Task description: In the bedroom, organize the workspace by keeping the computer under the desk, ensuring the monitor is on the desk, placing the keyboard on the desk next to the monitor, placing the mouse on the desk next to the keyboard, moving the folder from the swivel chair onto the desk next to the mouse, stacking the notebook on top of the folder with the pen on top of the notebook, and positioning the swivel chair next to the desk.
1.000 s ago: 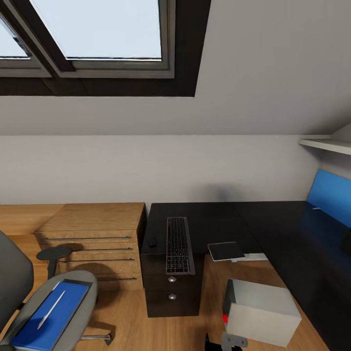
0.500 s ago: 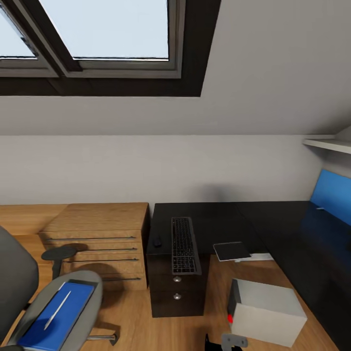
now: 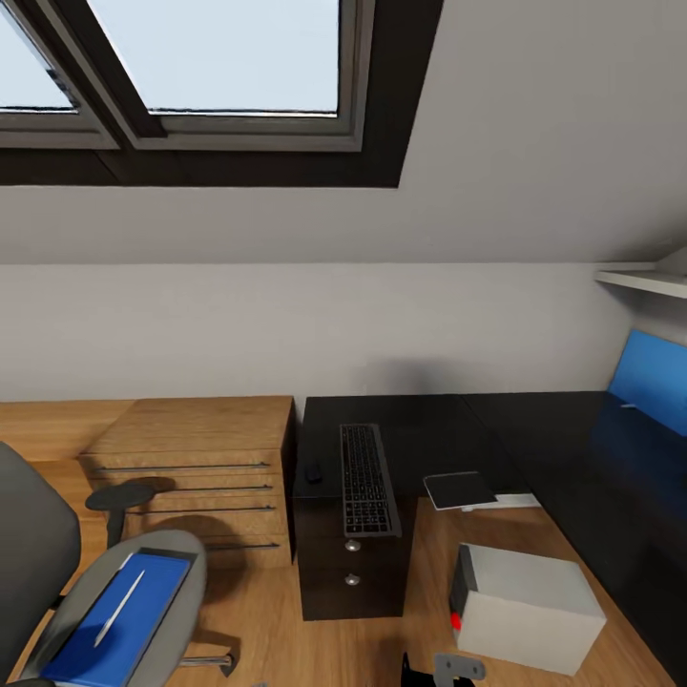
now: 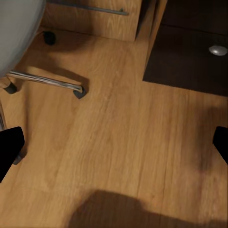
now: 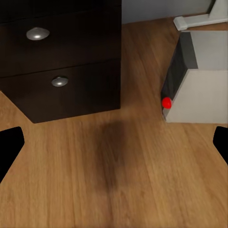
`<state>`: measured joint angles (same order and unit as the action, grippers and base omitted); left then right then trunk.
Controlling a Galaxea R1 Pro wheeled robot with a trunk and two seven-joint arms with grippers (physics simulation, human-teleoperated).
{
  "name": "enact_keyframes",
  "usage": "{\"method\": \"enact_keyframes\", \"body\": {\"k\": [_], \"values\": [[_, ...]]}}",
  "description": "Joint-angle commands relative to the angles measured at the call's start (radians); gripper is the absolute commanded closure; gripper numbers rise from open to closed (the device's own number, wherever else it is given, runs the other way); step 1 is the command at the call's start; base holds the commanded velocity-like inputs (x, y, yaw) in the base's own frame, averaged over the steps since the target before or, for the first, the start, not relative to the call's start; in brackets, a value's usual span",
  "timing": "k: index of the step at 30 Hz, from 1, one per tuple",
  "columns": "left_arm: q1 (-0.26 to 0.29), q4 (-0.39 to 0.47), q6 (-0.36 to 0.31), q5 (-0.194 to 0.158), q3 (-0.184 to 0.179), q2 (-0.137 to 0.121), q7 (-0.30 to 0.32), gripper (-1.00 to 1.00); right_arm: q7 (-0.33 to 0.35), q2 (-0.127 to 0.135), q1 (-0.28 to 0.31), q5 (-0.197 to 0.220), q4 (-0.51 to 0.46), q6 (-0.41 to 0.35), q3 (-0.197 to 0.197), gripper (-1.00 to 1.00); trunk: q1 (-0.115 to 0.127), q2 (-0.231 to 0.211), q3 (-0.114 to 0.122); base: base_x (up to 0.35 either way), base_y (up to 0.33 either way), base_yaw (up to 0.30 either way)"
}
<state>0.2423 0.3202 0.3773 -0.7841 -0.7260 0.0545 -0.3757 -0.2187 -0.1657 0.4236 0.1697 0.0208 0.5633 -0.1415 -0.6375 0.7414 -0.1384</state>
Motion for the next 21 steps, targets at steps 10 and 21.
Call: {"method": "enact_keyframes", "body": {"k": [10,21], "values": [[0.002,0.002,0.014,-0.006,-0.009,0.012,-0.007,-1.0,-0.002,0.0,0.001,0.009,0.002,0.005,-0.009,-1.0,-0.039,0.072,-0.033,0.0,0.0,0.0],[0.001,0.0,0.014,-0.006,-0.01,0.013,-0.008,-1.0,-0.002,0.0,0.001,0.01,0.002,0.004,-0.009,-1.0,-0.081,0.149,-0.072,0.0,0.0,-0.024]]}}
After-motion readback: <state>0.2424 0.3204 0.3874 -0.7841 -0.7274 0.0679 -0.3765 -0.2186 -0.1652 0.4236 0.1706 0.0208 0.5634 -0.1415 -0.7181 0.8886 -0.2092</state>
